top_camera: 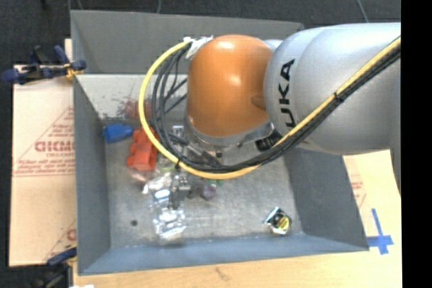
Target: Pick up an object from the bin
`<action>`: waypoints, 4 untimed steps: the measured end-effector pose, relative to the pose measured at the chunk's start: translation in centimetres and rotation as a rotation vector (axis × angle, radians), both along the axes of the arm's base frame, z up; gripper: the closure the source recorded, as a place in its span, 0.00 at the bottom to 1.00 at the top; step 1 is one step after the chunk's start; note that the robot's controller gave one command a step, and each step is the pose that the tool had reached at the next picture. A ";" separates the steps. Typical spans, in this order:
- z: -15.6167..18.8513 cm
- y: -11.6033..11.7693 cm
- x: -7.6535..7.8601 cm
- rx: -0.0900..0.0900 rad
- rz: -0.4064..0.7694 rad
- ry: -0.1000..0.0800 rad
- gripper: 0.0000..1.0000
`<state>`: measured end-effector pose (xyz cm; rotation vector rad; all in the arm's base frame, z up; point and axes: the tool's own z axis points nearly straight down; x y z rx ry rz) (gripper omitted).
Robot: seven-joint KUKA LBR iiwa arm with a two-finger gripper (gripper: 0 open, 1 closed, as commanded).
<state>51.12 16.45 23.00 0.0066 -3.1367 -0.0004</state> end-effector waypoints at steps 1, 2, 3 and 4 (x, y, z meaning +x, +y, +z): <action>-14.5 -6.0 5.5 0.005 0.270 -0.029 0.00; -14.4 -6.0 5.4 0.003 0.266 -0.026 1.00; -15.1 -6.1 4.9 0.002 0.265 -0.010 0.00; -15.0 -11.9 4.3 -0.001 0.404 -0.006 0.00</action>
Offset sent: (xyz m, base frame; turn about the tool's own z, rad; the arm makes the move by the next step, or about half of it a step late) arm 0.0477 -0.0611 -0.1522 -0.2711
